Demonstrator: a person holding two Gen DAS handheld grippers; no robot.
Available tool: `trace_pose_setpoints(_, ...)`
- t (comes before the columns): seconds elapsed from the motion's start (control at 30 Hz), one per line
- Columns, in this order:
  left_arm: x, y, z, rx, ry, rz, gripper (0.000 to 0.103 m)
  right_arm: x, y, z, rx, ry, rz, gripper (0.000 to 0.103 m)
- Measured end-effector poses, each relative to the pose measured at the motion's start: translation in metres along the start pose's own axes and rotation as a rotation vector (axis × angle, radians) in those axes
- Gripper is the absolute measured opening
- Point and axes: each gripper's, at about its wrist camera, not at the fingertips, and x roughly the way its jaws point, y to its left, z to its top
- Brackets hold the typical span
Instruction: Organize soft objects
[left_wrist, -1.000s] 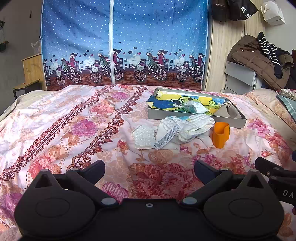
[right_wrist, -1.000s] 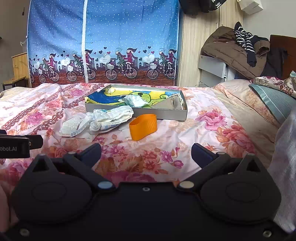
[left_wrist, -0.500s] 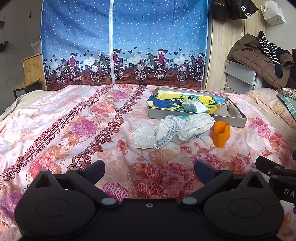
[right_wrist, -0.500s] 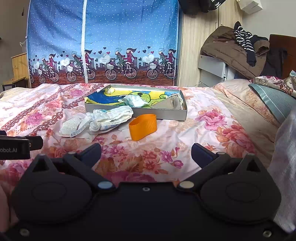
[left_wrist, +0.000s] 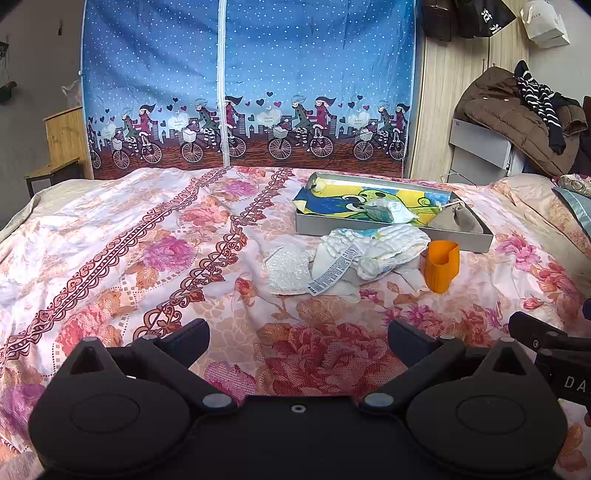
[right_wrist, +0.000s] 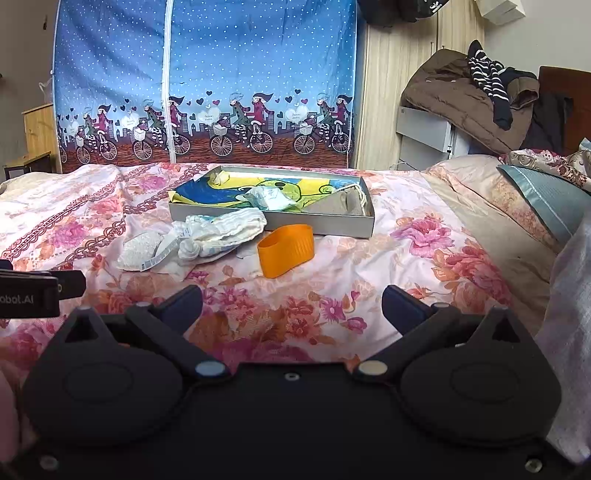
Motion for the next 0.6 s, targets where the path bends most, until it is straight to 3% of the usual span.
trace_pose_setpoints(0.6,0.0015,0.0006,-0.0052,-0.003,0.009,-0.004,0.102,0.0036,-0.0014,0.0007,0.012,0.023,-0.001,0.102)
